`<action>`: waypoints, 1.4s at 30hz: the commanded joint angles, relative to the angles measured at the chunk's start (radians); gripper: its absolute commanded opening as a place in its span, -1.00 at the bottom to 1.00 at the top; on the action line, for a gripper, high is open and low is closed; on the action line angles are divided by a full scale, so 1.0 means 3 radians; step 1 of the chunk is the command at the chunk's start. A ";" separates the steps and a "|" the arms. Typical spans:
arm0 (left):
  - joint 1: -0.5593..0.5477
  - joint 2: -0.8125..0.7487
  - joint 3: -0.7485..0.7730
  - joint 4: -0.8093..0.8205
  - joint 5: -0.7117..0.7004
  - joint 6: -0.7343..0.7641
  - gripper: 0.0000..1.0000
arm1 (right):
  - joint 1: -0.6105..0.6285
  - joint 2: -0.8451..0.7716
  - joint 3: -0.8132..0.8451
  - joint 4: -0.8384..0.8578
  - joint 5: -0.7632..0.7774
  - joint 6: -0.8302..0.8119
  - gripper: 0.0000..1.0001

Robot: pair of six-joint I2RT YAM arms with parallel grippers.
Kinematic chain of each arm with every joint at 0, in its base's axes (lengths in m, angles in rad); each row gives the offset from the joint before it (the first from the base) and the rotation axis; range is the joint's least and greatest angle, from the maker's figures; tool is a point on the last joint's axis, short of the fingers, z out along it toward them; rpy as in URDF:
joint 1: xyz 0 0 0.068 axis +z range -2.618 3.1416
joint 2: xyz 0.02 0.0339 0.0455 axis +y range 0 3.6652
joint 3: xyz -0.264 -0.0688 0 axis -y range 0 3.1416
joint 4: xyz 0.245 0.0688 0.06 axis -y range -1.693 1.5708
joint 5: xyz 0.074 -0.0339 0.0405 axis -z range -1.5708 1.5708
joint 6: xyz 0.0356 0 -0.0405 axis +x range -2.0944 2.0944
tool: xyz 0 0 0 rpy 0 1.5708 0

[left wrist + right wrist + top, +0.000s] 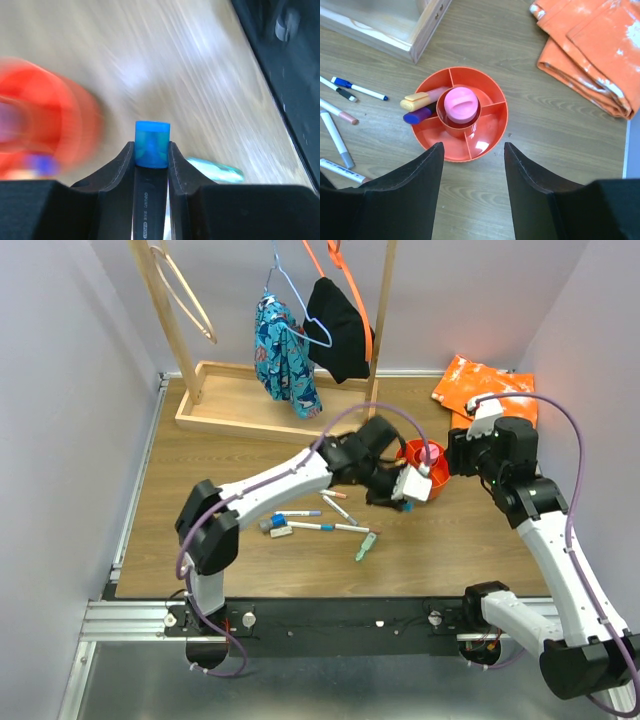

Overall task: Sort the stationery into containers
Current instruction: Pick up the pen from the center of the board, then place the pen in the storage box.

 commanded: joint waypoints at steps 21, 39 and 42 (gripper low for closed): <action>0.1035 0.0607 -0.0265 0.5496 0.0962 -0.4049 -1.00 | -0.0338 0.0788 0.0816 -0.0307 0.0066 -0.0041 0.20; 0.1040 0.1563 0.0435 0.5502 0.0881 -0.4141 -1.00 | -0.0472 0.1023 0.0821 -0.0292 0.0045 -0.0031 0.20; 0.1035 0.1732 0.0650 0.5441 0.0840 -0.4167 -1.00 | -0.0467 0.1034 0.0796 -0.0297 0.0045 -0.0036 0.20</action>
